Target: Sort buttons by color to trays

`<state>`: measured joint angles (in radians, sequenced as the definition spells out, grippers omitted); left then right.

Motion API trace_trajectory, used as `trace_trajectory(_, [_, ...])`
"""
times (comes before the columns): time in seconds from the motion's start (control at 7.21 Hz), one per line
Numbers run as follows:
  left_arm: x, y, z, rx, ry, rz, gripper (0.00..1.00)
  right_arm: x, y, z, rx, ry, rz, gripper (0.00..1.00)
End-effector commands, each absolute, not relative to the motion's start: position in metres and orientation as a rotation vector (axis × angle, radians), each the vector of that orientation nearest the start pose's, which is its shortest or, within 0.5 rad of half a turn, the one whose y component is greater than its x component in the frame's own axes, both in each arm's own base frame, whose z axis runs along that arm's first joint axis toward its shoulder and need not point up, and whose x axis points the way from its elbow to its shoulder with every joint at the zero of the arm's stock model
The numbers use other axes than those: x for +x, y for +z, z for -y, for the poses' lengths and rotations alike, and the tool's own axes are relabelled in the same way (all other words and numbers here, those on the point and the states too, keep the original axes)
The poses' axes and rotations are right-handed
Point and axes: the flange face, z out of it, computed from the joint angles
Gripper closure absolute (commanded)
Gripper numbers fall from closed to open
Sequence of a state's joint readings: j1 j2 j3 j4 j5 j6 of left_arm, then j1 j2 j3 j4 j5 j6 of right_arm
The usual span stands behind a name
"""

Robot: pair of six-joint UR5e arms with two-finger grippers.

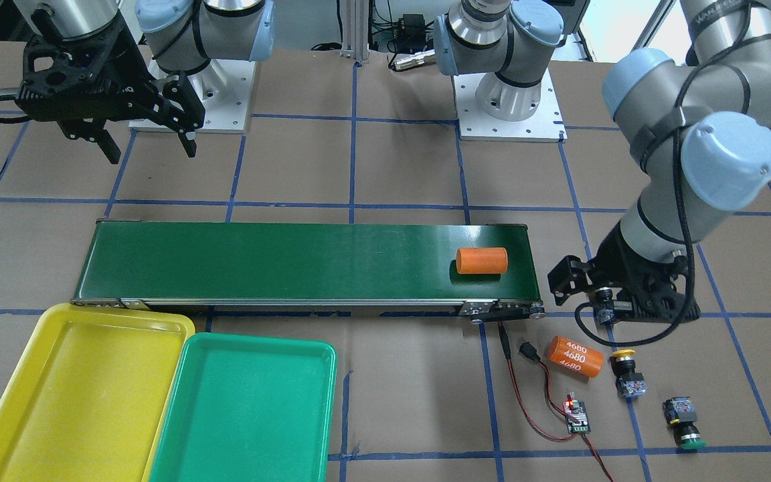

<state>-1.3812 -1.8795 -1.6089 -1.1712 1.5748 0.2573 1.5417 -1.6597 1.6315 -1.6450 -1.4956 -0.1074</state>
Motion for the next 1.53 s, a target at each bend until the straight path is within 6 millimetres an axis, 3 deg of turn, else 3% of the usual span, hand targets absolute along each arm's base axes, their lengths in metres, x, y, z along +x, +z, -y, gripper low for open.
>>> trace_trajectory(0.0, [0.011,0.281,0.653,0.226,-0.110,-3.105,0.00,0.127,0.508,0.467,-0.126,-0.163,-3.068,0.00])
trace_trajectory(0.28, [0.016,0.256,0.680,0.275,-0.162,-3.089,0.00,0.127,0.507,0.468,-0.126,-0.161,-3.068,0.00])
trace_trajectory(0.42, [0.018,0.233,0.685,0.300,-0.117,-3.097,0.00,0.127,0.507,0.468,-0.130,-0.161,-3.070,0.00])
trace_trajectory(0.69, [0.010,0.212,0.680,0.312,-0.041,-3.121,0.00,0.126,0.507,0.468,-0.123,-0.158,-3.070,0.00])
trace_trajectory(1.39, [0.008,0.200,0.672,0.383,0.100,-3.126,0.00,0.126,0.506,0.468,-0.128,-0.154,-3.068,0.00])
